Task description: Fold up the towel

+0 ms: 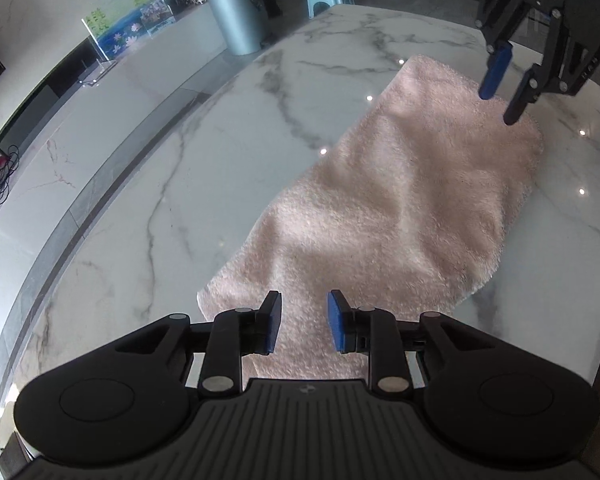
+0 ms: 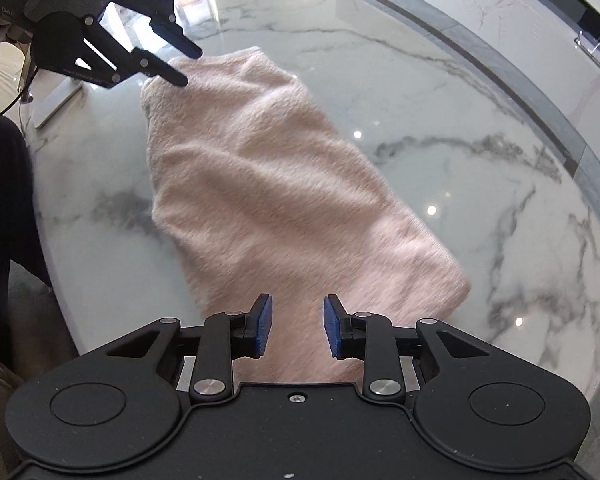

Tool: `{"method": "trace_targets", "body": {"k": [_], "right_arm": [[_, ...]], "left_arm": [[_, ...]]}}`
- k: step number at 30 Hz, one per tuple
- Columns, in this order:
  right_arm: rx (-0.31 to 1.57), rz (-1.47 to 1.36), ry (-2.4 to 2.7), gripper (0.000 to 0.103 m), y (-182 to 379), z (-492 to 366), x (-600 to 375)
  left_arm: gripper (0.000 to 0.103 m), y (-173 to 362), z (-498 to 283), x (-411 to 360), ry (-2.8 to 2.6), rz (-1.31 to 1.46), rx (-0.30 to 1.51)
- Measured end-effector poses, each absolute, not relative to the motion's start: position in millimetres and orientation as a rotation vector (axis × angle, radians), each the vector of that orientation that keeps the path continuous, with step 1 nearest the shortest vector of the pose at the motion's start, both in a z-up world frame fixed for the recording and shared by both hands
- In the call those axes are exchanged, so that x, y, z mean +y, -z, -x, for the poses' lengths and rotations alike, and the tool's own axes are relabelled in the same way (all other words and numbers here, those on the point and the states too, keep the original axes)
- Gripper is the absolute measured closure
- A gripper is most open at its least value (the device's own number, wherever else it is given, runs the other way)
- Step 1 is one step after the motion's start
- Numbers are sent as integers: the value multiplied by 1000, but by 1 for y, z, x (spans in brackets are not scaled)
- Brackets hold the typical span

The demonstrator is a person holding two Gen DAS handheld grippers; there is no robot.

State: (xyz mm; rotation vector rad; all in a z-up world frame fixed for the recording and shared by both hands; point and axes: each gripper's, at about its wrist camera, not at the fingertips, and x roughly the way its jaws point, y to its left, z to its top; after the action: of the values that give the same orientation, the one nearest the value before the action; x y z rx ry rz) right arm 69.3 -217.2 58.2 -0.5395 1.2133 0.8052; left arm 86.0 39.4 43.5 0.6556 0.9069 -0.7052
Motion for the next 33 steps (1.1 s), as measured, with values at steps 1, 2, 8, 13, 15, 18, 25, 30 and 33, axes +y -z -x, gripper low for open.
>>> {"method": "trace_targets", "body": {"k": [1,2,8,13,15,18,25,30,33], "right_arm": [[1223,520,-790,76,-52,-65,-219],[1231,501,-775,76,-46,-61,-220],[1253,463,-689,81,-20,-67,-227],[1217,515,-613,84,-14,-83,-236],[1224,498,-613,84,-14,-92,-241],[1239,473,-619,84,-13,-101,-245],[1207,421,-597,84,-12,-95,-252],[1179,343,-563,73,-15,-87,-257],[1156,310,-553,42,-22,-80,-258]], "left_arm": [[79,-41,-85,41,696,-642,911],[79,-39,-84,41,688,-634,915],[79,-20,-89,35,667,-570,948],[79,-5,-83,29,669,-538,964],[77,0,-80,24,630,-550,945],[77,3,-81,22,553,-508,928],[76,4,-86,25,489,-459,908],[76,-1,-81,32,430,-383,906],[73,-11,-74,35,387,-337,896]]}}
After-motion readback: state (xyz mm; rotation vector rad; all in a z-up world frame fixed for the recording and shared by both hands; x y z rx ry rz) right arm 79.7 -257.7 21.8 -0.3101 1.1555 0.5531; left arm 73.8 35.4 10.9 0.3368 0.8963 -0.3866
